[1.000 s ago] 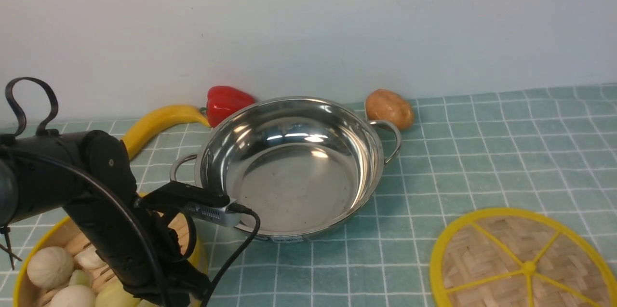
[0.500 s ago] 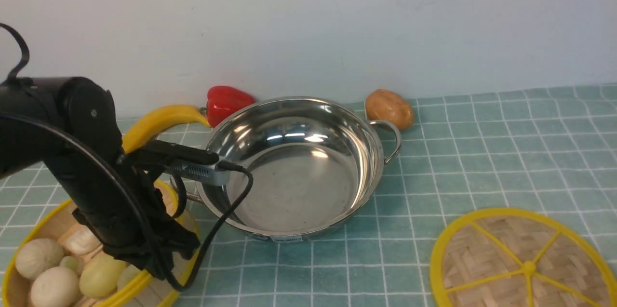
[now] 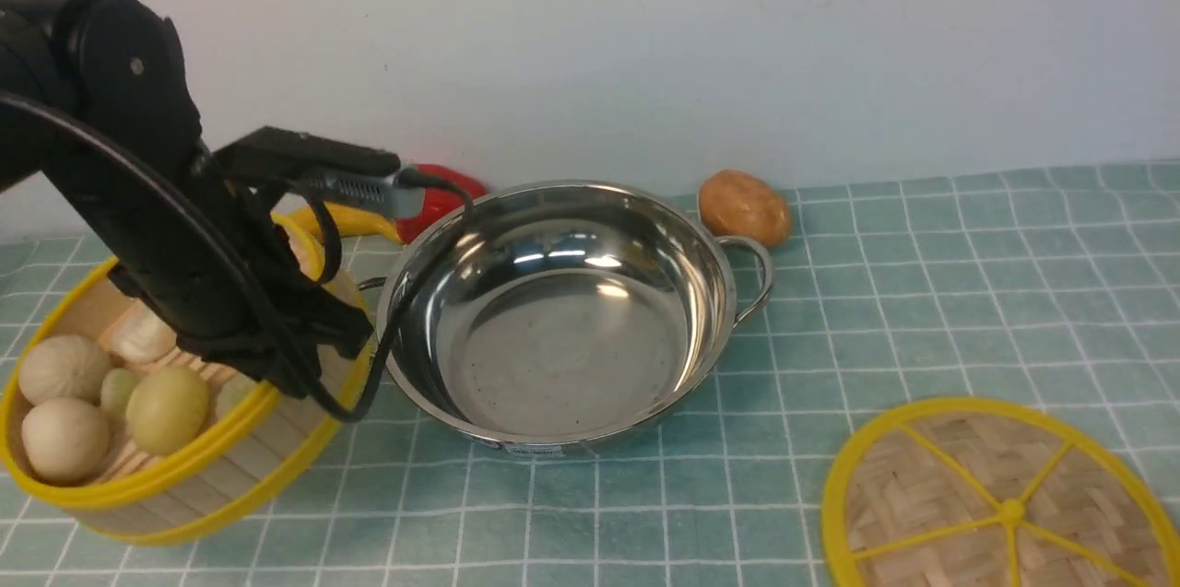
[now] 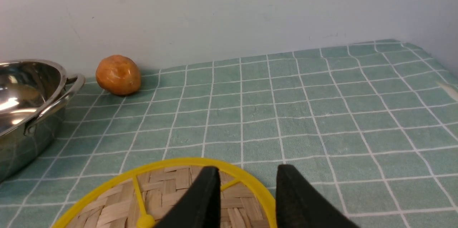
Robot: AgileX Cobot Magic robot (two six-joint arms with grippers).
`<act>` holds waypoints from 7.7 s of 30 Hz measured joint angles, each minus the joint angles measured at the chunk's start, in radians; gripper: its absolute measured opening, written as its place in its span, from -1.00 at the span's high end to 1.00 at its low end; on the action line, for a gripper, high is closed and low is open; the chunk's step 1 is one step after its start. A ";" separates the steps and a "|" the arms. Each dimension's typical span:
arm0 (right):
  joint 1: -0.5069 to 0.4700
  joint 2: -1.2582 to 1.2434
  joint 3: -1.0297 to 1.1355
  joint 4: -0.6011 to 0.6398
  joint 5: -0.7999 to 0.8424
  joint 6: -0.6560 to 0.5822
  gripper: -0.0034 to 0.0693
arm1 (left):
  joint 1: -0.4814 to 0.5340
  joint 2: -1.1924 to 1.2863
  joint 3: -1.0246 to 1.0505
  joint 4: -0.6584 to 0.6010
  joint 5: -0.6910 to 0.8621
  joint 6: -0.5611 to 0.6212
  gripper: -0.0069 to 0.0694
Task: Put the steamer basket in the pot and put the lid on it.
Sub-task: Use the left arm to put the steamer into the iron steamer pot in the middle, then use the right arm to lift the lid of the steamer
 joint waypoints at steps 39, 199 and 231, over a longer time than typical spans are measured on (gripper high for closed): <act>0.000 0.000 0.000 0.000 0.000 0.000 0.25 | -0.444 0.349 -0.321 0.234 -0.071 0.367 0.63; 0.000 0.000 0.000 0.000 0.000 0.002 0.25 | 0.264 -1.584 1.330 -0.011 -0.892 -0.145 -0.55; 0.000 0.000 0.000 0.000 0.000 0.002 0.25 | 0.264 -1.584 1.330 -0.011 -0.892 -0.145 -0.55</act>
